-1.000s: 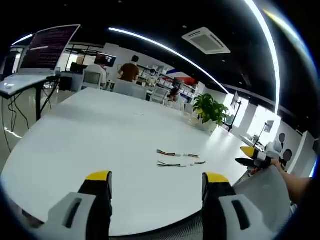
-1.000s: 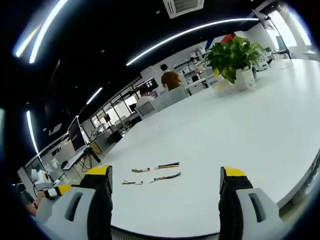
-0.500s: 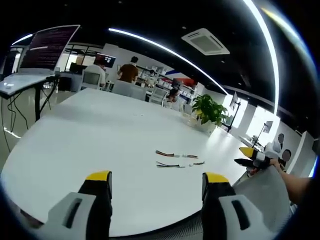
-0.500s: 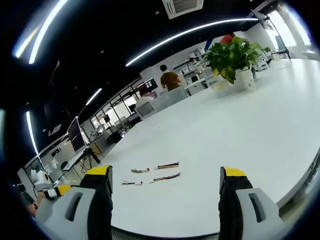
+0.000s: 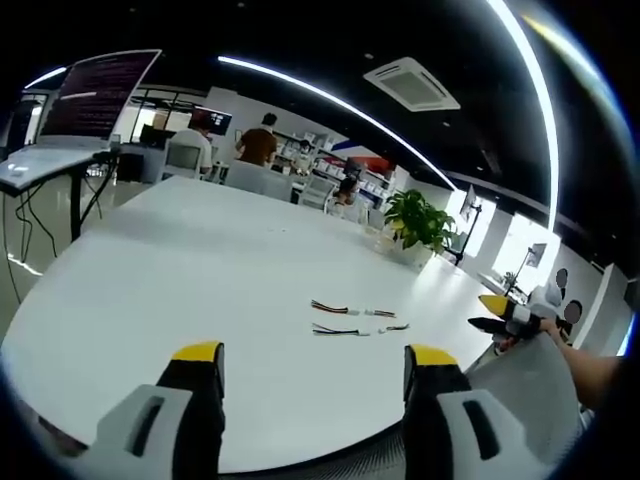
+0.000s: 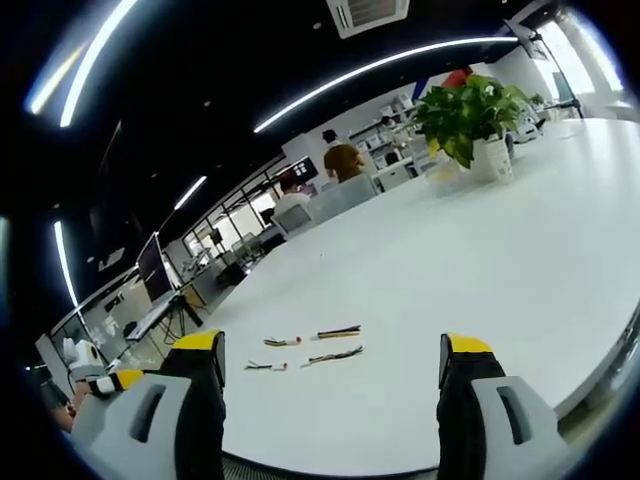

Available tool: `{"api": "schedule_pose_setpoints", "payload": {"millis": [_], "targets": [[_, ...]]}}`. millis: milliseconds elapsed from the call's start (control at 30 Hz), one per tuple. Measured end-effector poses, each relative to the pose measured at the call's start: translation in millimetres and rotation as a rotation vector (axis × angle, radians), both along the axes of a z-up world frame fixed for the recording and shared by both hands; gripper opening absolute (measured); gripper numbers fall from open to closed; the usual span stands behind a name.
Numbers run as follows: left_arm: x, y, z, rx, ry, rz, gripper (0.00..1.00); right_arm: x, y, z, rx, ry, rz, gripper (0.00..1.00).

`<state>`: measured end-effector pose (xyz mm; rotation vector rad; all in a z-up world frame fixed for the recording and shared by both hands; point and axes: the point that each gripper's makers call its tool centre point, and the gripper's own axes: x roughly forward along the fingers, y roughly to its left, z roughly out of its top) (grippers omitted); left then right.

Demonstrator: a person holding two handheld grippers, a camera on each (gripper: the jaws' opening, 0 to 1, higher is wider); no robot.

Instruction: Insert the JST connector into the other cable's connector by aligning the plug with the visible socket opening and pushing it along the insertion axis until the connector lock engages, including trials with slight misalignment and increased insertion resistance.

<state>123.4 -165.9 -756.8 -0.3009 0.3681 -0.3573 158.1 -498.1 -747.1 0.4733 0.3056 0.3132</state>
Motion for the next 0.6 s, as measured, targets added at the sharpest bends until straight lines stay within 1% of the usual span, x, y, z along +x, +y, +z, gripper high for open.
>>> {"api": "schedule_pose_setpoints", "payload": {"millis": [600], "targets": [[0.9,2.1,-0.5,0.007,0.003,0.014,0.67,1.0,2.2,1.9,-0.001,-0.012,0.016,0.86]]}}
